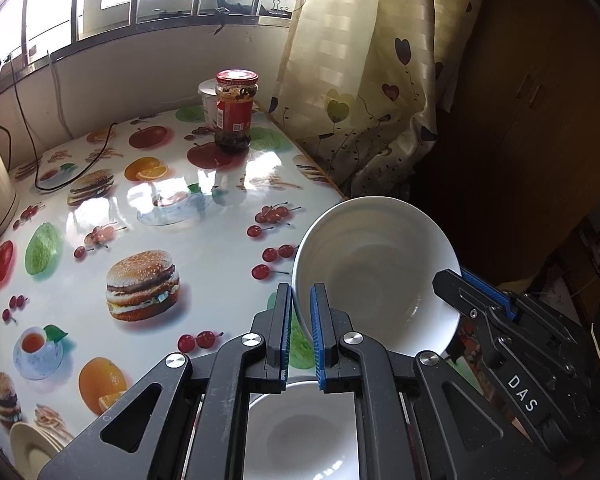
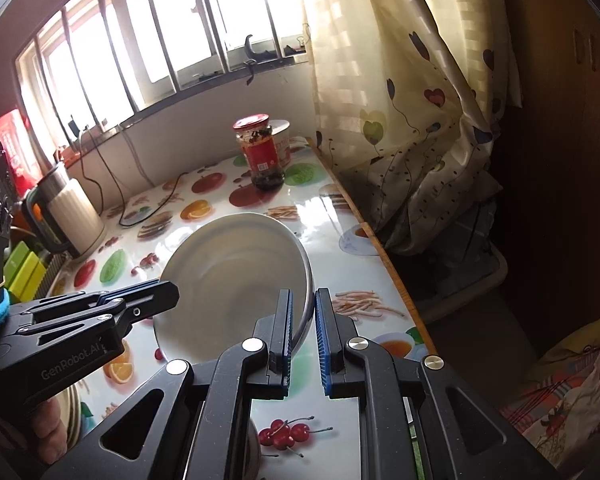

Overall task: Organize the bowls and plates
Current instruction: 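Carry the second white bowl with both grippers and lower it into the first bowl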

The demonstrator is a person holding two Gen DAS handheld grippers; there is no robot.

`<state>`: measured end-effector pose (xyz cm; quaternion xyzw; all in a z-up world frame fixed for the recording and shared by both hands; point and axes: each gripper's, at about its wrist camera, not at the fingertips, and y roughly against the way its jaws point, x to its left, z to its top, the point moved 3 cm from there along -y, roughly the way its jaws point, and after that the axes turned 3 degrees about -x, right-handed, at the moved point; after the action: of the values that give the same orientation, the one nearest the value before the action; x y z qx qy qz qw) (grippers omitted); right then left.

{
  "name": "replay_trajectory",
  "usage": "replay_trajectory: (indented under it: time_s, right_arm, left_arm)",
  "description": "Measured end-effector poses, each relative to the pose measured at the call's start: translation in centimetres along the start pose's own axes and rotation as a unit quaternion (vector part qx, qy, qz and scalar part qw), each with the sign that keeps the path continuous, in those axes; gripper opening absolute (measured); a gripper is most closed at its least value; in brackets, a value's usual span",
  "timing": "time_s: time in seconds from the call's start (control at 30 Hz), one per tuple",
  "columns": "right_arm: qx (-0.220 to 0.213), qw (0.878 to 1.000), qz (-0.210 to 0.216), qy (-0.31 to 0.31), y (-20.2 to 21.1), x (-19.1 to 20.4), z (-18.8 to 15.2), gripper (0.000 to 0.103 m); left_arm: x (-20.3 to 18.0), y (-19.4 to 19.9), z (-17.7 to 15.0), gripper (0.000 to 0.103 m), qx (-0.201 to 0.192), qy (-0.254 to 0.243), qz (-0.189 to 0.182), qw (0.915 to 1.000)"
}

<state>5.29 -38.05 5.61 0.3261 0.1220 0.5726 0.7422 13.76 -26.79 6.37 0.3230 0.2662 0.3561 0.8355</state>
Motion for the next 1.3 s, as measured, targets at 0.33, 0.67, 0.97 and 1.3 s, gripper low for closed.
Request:
replay_trajectory:
  time_s: [0.33, 0.67, 0.97, 1.3]
  right_arm:
    - [-0.016, 1.0, 0.001, 0.009, 3.1, 2.5, -1.0, 0.012]
    - [-0.013, 1.0, 0.002, 0.008, 4.8, 4.3, -3.1, 0.012]
    - [-0.005, 1.0, 0.014, 0.008, 5.5, 5.3, -4.9, 0.012]
    - [0.007, 1.0, 0.02, 0.005, 5.6, 6.1, -6.8, 0.012]
  left_arm:
    - [0.9, 3.1, -1.6, 0.01, -0.013, 0.003, -0.008, 0.9999]
    - [1.8, 4.9, -3.5, 0.01, -0.016, 0.01, -0.011, 0.9998]
    - [2.8, 5.9, -5.4, 0.01, -0.011, 0.022, -0.006, 0.9997]
    - [3.6, 5.7, -7.5, 0.01, 0.006, 0.034, -0.001, 0.9994]
